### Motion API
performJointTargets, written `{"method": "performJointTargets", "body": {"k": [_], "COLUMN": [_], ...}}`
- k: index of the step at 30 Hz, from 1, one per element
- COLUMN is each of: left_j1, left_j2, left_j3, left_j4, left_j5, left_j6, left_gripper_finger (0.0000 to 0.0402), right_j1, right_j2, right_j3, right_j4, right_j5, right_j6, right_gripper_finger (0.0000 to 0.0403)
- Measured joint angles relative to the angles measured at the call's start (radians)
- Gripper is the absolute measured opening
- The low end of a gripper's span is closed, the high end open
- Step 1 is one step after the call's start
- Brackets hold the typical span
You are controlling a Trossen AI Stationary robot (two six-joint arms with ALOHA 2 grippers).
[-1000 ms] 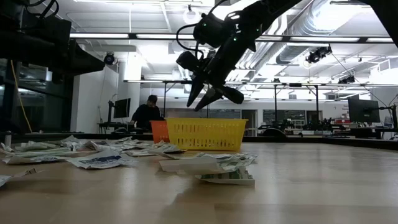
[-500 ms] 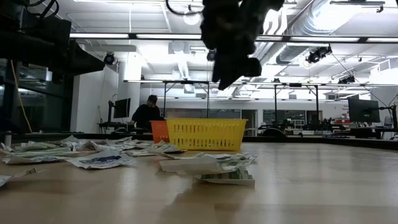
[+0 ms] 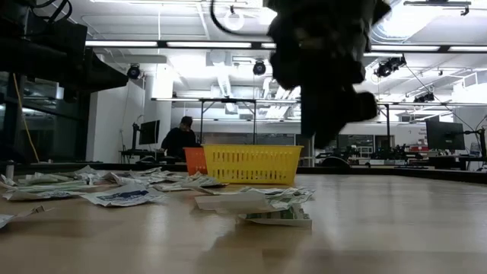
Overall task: Pick & Place First Aid Supplies
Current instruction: Put the towelette pack into the top yellow bin
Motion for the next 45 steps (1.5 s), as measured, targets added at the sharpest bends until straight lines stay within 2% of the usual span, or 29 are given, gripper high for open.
{"method": "performJointTargets", "body": {"k": [5,8,11,22,33,37,45], "left_j1": [0.0,0.0,0.0,0.0,0.0,0.0,0.0], "left_j2": [0.0,0.0,0.0,0.0,0.0,0.0,0.0], "left_j3": [0.0,0.0,0.0,0.0,0.0,0.0,0.0], "left_j4": [0.0,0.0,0.0,0.0,0.0,0.0,0.0], "left_j5": [0.0,0.0,0.0,-0.001,0.0,0.0,0.0], "left_j6": [0.0,0.0,0.0,0.0,0.0,0.0,0.0], "left_gripper_finger": [0.0073,0.0073,0.0073,0.0073,0.0073,0.0073,0.0073], "right_j1": [0.018,0.03,0.042,0.075,0.061,0.048,0.026], "right_j2": [0.0,0.0,0.0,0.014,0.116,0.128,0.131], "right_j3": [-0.142,-0.197,-0.227,-0.279,-0.275,-0.275,-0.277], "right_j4": [0.257,0.354,0.361,0.483,0.666,0.663,0.626], "right_j5": [0.016,0.063,0.097,0.089,0.078,0.084,0.096], "right_j6": [0.344,0.453,0.512,0.572,0.567,0.56,0.559], "right_gripper_finger": [0.0134,0.0138,0.015,0.0225,0.0231,0.0219,0.0141]}}
